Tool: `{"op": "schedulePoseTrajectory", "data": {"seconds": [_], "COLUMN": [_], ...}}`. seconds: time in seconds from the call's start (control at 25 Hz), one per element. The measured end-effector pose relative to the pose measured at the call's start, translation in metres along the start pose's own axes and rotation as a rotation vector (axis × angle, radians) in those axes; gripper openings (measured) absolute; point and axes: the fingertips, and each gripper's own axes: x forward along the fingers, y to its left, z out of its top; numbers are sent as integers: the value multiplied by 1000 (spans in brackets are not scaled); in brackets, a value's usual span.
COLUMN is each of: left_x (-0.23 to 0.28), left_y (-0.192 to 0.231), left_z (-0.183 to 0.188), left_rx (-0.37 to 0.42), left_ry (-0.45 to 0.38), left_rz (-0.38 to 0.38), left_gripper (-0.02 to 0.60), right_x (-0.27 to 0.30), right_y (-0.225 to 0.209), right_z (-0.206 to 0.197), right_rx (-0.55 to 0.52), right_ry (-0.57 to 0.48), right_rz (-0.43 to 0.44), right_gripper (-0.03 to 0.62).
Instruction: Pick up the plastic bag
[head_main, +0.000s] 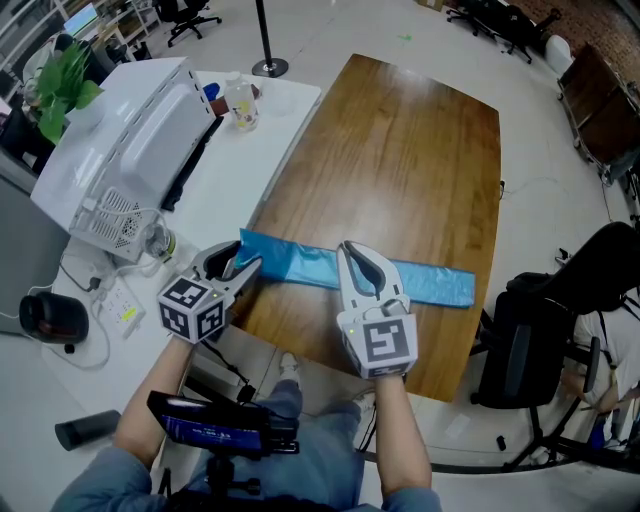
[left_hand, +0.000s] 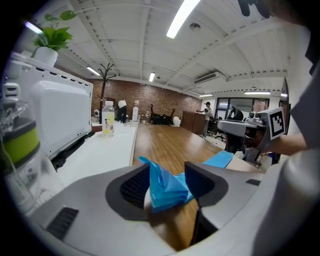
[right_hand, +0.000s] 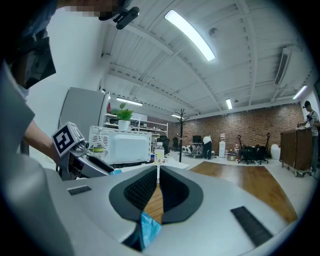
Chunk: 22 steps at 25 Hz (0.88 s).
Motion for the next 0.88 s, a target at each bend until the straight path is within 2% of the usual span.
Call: {"op": "schedulePoseTrajectory", "data": {"seconds": [0.08,0.16,0.44,0.68,0.88], "left_x": [-2,-3,0,16,41], "left_y": [1,1,-7,-26,-49], "left_z": [4,9,17,16,-2], "left_rx": [10,29,34,11,5], "left_ry": [-18,-35,-54,-67,1], "left_rz": [19,33,22,-32,-113], "left_gripper": [279,304,305,307,302], "right_x": [-1,-2,-7,-16,-30], "right_y": [1,0,-3,-15,-46], "right_z": [0,-1,0,-12,-35], "right_rx": [1,1,0,8,-2], "right_ry": [2,1,0,25,41], "right_rz": [0,0,-10,-39,-98], "right_gripper": [18,18,18,18,18]}}
